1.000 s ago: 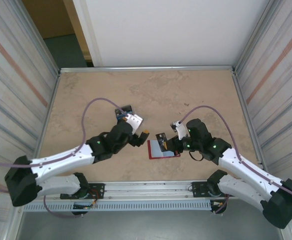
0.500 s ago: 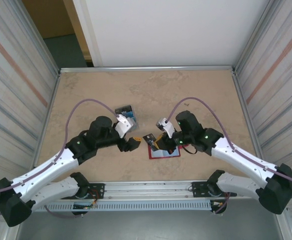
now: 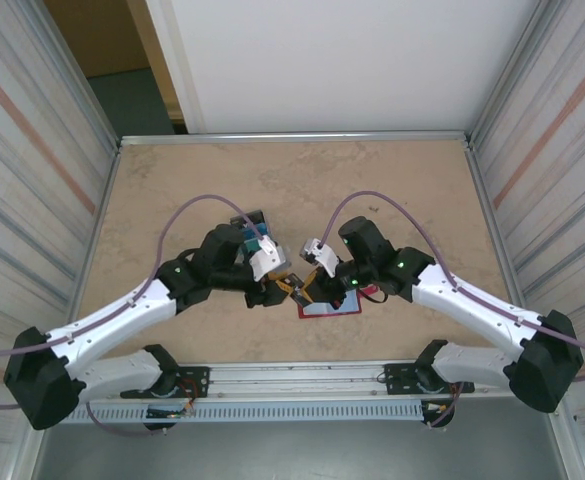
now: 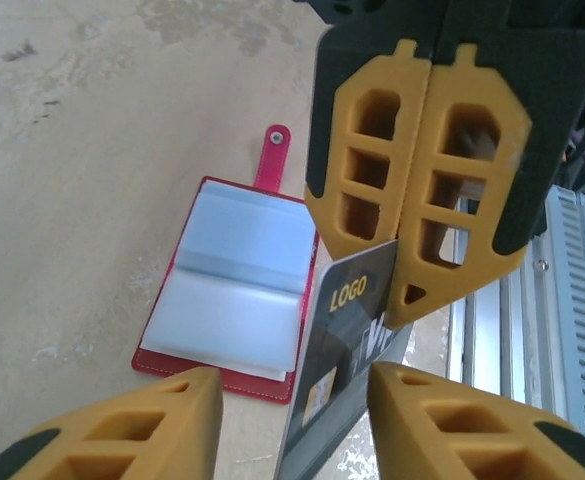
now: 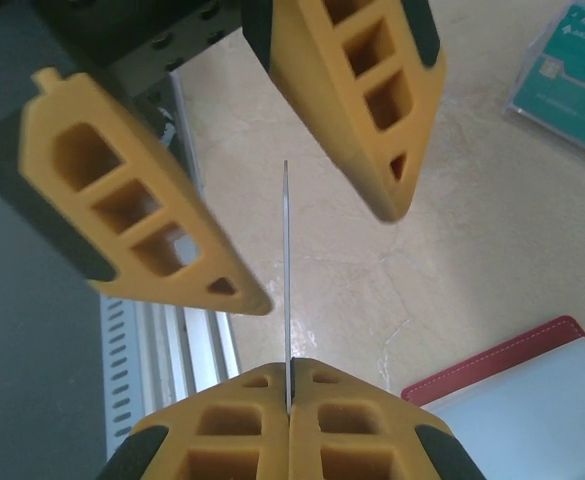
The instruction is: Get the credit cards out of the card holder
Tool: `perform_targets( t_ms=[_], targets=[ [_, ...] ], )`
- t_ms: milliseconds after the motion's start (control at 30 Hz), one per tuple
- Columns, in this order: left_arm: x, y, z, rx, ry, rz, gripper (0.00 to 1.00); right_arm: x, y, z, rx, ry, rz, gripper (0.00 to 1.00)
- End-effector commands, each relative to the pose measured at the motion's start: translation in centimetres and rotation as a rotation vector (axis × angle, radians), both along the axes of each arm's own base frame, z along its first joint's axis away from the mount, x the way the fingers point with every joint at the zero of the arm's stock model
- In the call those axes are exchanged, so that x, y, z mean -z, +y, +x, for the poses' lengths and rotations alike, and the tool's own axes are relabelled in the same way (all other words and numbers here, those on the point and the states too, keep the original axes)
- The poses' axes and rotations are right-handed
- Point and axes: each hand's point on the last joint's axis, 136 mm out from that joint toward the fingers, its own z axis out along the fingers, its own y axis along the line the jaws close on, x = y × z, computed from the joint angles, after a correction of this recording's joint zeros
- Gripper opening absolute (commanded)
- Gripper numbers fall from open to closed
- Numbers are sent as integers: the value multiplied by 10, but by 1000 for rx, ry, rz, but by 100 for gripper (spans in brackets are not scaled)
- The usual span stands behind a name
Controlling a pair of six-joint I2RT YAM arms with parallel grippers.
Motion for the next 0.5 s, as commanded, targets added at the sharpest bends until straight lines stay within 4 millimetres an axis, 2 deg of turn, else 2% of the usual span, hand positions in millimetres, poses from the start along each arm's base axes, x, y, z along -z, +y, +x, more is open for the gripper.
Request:
perform_targets(
  t_ms=[0,67,100,233,367,467],
  targets=[
    [-17,-9,-9,78,-7,-43,36,-12,5,-5,-53,-22,26,0],
    [-17,-12,-10,94,-1,-51,35,-12,5,-5,-55,-21,27,0],
    [-17,-14,-11,105,8,-54,31,-12,5,-6,-60,-20,30,0],
    [-17,-18,-14,131,29,-64,2,-12,6,-6,-62,-22,37,0],
    [-18,-18,-13,125,26,-73,0,-12,4,-1,-33,-35,46,3],
    [-21,-15,-11,94,12,-77,0,-14,1,10,23,-34,67,17]
  ],
)
